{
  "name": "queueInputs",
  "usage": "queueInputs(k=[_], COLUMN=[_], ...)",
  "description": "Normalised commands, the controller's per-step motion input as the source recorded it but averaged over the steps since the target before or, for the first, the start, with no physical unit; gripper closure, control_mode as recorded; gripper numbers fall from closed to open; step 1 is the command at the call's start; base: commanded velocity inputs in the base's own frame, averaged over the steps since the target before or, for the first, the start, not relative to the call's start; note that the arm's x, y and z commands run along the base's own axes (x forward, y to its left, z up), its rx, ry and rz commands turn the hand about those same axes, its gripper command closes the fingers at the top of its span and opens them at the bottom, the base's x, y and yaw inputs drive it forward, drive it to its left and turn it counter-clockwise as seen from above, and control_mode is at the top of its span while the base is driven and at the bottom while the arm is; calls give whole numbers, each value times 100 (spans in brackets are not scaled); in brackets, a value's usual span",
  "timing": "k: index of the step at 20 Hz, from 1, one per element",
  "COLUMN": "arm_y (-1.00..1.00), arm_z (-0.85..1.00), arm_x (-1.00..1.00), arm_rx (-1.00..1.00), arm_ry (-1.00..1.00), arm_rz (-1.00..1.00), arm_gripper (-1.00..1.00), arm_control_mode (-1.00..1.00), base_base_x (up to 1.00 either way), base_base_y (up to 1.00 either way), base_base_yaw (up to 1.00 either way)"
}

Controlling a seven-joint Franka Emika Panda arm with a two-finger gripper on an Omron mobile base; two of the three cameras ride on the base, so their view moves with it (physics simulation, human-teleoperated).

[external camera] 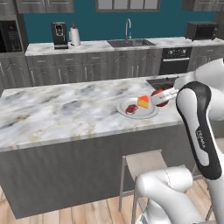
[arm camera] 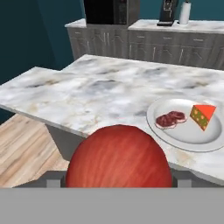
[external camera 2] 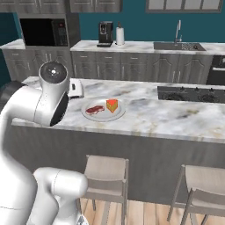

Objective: Take the cheese, steak, and onion from the fridge and place them on the plate on the dining counter to create an appetizer plate.

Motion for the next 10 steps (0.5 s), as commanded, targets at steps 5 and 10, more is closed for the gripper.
queueInputs(k=[5,10], arm_y=[0,-23], arm_z=[-15,-56], arm_x=[55,61], arm_rx=[-3,-8], arm_ry=[35,5], arm_rz=[-2,-12], arm_gripper=[100,100], arm_control_mode=[-100,-100], base_base_x=[0,0], base_base_y=[0,0], base_base_yaw=[0,0])
